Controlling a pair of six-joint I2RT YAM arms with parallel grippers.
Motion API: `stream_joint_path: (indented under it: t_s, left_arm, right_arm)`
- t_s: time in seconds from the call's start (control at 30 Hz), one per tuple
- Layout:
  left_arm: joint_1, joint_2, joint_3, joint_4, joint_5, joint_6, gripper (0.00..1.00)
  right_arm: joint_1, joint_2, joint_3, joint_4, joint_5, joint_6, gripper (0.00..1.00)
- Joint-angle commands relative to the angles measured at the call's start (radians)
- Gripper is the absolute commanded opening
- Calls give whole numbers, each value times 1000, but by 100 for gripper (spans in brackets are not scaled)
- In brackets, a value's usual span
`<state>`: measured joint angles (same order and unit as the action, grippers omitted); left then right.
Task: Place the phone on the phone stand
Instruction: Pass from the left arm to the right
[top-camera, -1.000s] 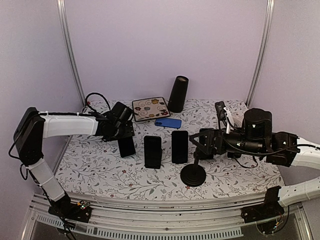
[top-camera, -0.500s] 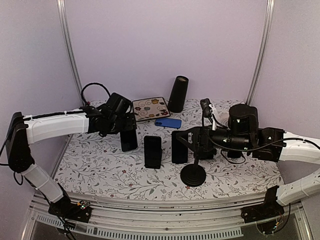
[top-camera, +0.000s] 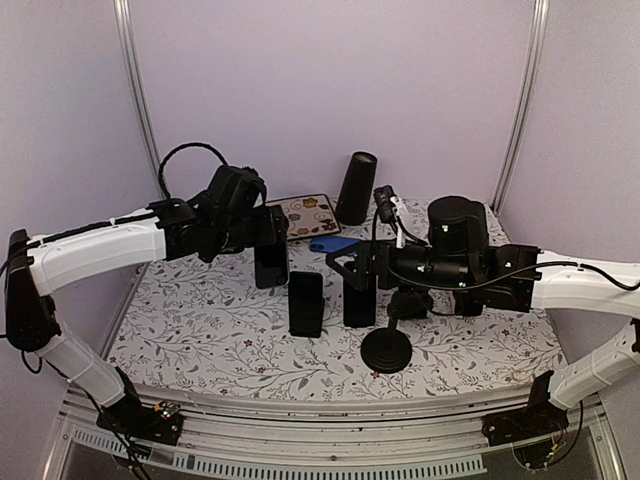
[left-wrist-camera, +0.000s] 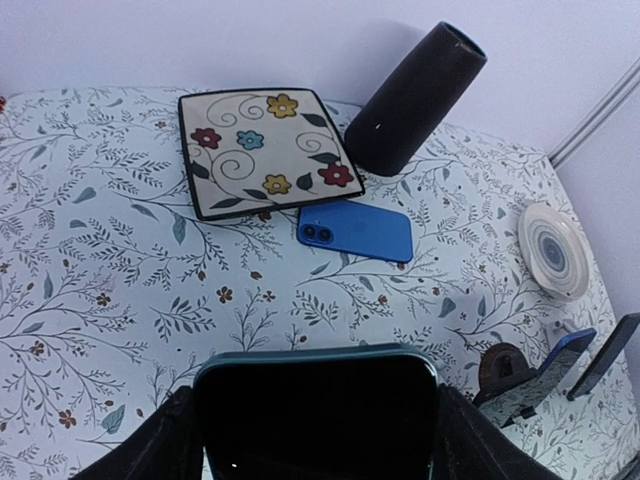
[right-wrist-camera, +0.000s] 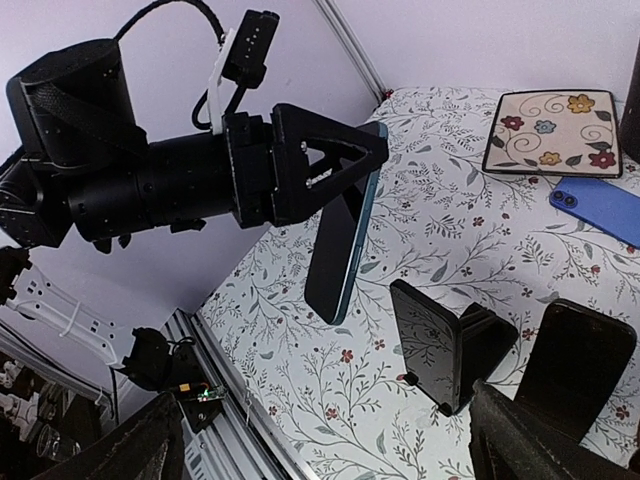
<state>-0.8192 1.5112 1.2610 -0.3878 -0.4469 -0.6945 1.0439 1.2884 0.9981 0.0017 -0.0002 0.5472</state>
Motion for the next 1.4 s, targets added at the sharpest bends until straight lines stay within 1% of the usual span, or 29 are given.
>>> stream_joint_path:
  t_s: [0.0,0.17,0.4,0.7,0.8,0.9,1.1,1.13,1.17,1.2,1.27,1.37]
  left_arm:
    - [-31,-47,41,34,24,26,55]
    - [-49,-64,44,75,61,30,55]
    - [-81,-60,55,122,91,18,55]
    - [-126,-28,90,170,100,13,55]
    - [-135,-10,103,180,103,10,55]
    - [-144,9,116,183,100,12,55]
    - [-152,21,120,192,99,13,55]
    - [-152,20,120,195,99,12,55]
    - [-153,20,118,199,101,11,55]
    - [-154,19,115,203,104,10,55]
    - [-155,16,111,209,109,10,57]
    - [-156,11,106,215,115,10,65]
  right_arm:
    - [-13,61,49,65,-27,-20,99]
    - [-15,129,77,94,-37,-24,100]
    - [-16,205,113,124,-36,-15,95]
    - [-40,283,155,162,-34,12,79]
    - [-44,304,170,177,-45,24,71]
    - [-45,320,189,179,-57,35,58]
    - [-50,316,182,188,-72,53,22]
    - [-50,314,180,190,-79,59,12]
    - [-51,311,178,191,-83,61,6]
    - [-53,308,175,193,-88,65,4]
    - [-55,298,168,198,-95,73,3]
    - [-56,280,158,203,-104,79,2]
